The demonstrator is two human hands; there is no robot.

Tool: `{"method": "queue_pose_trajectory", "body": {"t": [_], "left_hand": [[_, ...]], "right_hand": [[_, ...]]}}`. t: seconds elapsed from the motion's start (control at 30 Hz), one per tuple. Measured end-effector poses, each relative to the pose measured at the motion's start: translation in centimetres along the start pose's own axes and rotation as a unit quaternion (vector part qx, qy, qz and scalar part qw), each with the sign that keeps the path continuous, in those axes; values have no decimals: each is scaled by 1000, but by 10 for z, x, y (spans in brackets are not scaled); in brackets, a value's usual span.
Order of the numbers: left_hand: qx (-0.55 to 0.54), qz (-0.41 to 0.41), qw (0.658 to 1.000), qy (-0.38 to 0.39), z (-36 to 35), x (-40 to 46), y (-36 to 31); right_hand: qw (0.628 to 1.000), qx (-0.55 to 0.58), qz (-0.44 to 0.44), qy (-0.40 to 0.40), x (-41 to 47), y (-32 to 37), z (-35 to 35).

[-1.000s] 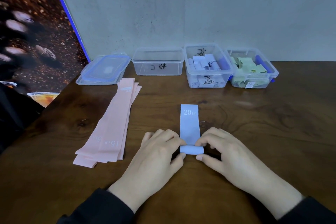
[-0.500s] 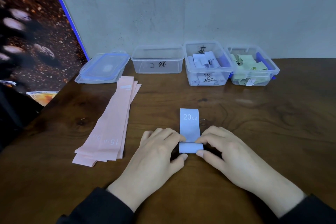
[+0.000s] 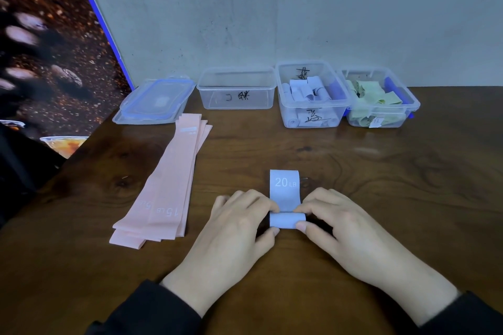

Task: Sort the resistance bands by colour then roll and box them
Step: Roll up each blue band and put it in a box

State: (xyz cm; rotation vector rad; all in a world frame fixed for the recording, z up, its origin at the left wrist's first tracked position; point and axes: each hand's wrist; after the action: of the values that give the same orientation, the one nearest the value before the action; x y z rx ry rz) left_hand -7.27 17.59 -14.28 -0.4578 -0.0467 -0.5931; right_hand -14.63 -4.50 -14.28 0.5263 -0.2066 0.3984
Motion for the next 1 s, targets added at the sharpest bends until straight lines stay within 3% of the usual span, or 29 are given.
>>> {"method": "queue_pose_trajectory", "body": {"t": [1.0], "left_hand": [[-2, 3, 1000, 8, 2, -1, -1]], "right_hand": [[1000, -4, 3, 7, 1, 1, 0]]}}
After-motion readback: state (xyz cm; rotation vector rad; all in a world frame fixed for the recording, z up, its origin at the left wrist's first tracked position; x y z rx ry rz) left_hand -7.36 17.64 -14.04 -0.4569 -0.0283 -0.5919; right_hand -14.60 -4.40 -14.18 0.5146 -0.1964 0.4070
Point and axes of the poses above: each hand's wrist, its own x-axis towards the middle knuckle, its own z-axis out of the back of the hand, y = z × x, and after that the axes turned 12 degrees about z, right-handed
